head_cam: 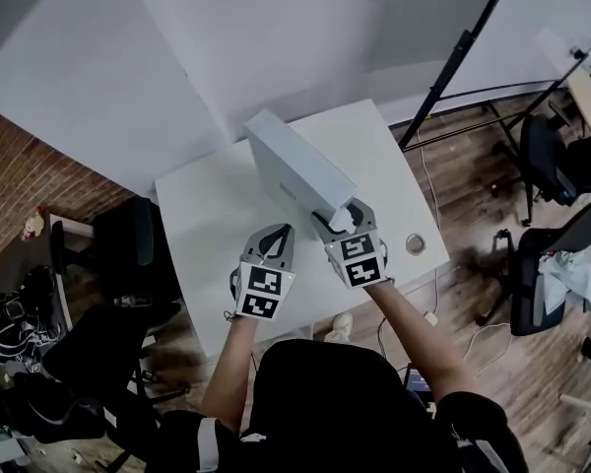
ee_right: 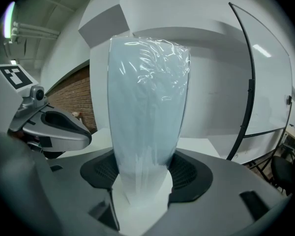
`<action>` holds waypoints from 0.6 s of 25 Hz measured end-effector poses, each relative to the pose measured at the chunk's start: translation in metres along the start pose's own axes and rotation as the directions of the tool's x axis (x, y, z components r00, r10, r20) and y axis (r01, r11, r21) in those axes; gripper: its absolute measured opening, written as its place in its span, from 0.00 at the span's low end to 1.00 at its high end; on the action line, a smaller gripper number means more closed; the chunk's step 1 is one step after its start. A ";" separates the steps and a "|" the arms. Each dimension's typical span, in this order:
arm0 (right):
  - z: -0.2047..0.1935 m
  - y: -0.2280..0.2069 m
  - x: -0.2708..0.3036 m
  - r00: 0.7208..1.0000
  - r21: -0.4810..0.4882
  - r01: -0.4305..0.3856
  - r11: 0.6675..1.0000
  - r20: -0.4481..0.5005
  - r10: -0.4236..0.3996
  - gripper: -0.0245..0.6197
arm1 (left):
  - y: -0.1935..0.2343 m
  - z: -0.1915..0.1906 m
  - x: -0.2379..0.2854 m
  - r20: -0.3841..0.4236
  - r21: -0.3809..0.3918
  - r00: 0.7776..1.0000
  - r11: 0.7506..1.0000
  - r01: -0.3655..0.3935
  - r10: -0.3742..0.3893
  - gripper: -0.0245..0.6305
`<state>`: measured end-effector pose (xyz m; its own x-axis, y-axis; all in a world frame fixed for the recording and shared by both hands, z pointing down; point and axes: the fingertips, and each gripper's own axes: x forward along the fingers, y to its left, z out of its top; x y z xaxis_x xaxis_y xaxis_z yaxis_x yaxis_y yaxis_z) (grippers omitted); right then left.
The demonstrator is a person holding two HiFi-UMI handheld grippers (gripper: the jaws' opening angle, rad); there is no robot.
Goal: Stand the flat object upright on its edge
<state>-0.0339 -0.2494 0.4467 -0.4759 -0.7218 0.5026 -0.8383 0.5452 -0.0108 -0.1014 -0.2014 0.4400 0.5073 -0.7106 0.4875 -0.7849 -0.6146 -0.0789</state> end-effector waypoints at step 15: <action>0.019 -0.049 0.029 0.993 0.039 0.114 0.993 0.019 -0.115 0.49 | 0.027 0.014 0.058 0.018 0.006 0.997 0.997 0.081 -0.081 0.06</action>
<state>-0.0115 -0.3050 0.4452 -0.3815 -0.7873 0.4843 -0.8968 0.4422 0.0125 -0.0880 -0.2643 0.4540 0.5758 -0.6644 0.4764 -0.7388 -0.6724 -0.0447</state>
